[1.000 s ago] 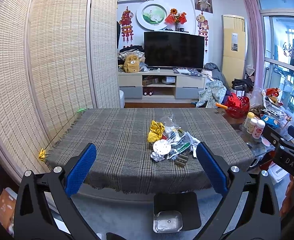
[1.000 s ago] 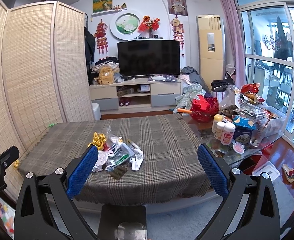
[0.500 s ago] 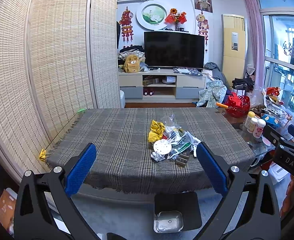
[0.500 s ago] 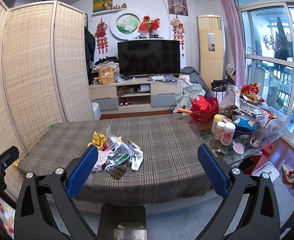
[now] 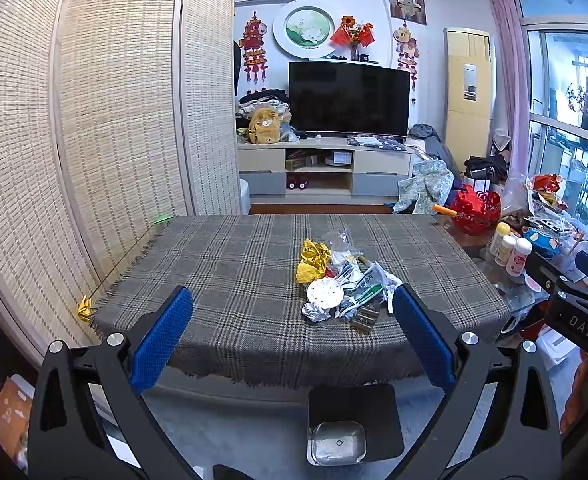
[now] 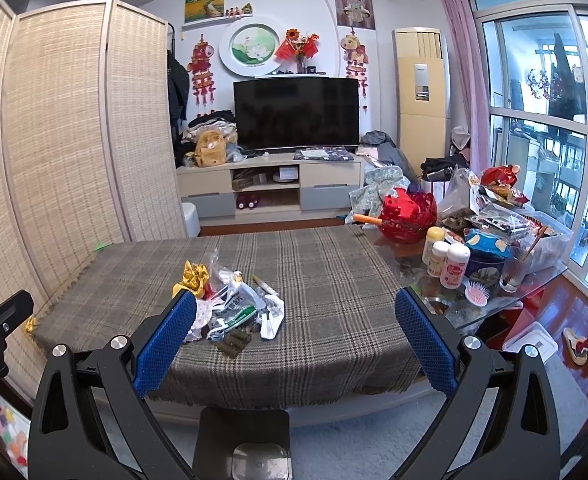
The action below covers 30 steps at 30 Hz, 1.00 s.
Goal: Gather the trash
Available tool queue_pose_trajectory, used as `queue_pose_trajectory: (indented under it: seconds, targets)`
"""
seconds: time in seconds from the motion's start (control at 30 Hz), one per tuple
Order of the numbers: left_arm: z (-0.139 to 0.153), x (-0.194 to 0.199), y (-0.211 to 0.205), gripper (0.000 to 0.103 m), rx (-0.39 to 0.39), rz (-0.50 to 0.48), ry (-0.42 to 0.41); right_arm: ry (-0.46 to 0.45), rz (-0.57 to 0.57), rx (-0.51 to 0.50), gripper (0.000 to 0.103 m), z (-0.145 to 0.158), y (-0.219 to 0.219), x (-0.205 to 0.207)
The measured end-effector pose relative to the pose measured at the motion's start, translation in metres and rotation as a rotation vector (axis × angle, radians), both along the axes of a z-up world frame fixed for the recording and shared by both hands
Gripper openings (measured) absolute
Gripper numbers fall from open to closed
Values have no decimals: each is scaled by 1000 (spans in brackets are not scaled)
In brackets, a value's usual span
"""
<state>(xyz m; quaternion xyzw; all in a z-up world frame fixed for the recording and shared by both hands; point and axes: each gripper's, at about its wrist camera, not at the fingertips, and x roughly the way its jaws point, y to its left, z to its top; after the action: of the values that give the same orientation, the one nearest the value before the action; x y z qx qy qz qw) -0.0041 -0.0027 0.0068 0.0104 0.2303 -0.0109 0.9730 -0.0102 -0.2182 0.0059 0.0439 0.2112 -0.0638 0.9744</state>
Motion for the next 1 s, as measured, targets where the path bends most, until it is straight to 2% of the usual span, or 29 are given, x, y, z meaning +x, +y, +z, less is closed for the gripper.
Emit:
queue_pose_trajectory:
  seconds: [0.3, 0.63, 0.8, 1.0]
  targets:
    - [-6, 7, 2, 95, 10, 14, 6, 1, -4, -12, 100, 0, -3, 5]
    - [-12, 32, 11, 95, 1, 43, 15, 3, 6, 45, 100, -3, -12, 33]
    - [-32, 58, 14, 95, 13, 52, 61, 50, 11, 52, 100, -21, -14, 59]
    - [-64, 91, 18, 95, 24, 50, 136, 150, 36, 44, 100, -60, -7, 98]
